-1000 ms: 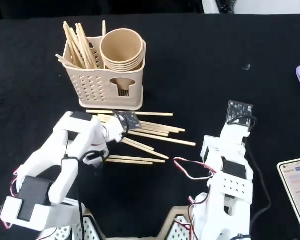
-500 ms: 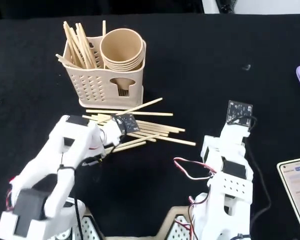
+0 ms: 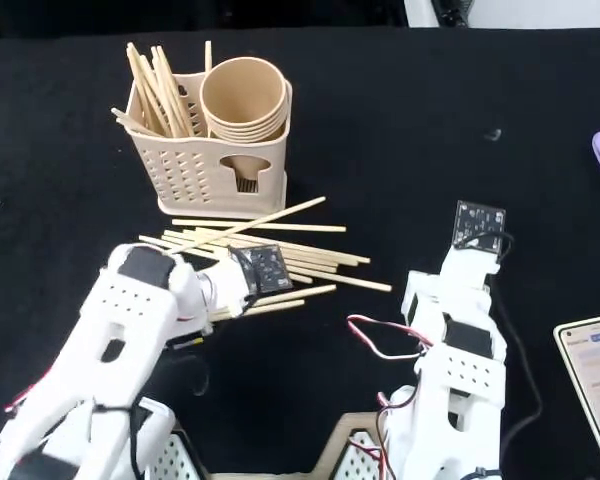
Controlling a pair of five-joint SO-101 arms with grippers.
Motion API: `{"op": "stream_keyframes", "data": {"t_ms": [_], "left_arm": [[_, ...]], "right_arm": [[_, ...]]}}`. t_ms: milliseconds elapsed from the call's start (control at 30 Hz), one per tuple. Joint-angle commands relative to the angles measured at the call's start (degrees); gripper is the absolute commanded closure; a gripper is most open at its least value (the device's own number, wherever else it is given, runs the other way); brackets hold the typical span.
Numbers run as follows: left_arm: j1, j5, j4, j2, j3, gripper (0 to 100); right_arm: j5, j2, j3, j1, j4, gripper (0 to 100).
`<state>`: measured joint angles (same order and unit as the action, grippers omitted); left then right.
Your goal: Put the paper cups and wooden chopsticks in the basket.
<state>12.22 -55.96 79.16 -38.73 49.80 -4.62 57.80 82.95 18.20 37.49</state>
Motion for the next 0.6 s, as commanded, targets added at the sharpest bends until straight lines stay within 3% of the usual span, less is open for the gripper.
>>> {"op": "stream_keyframes", "data": {"t_ms": [0,133,300,567], "left_arm": [[-2.3,6.2,1.8,-9.3,-7.7,97],[-5.5,9.0,1.6,-17.0,-12.3,97],[-6.2,18.5,0.4,-24.8,-18.9,97],[-6.5,38.9,-23.0,-34.6,-19.4,97]], "right_arm": [[-0.1,1.4,-0.4,-0.7,-1.2,98.7],[-0.1,1.4,-0.4,-0.7,-1.2,98.7],[-0.1,1.4,-0.4,-0.7,-1.2,98.7],[-0.1,1.4,-0.4,-0.7,-1.2,98.7]]}}
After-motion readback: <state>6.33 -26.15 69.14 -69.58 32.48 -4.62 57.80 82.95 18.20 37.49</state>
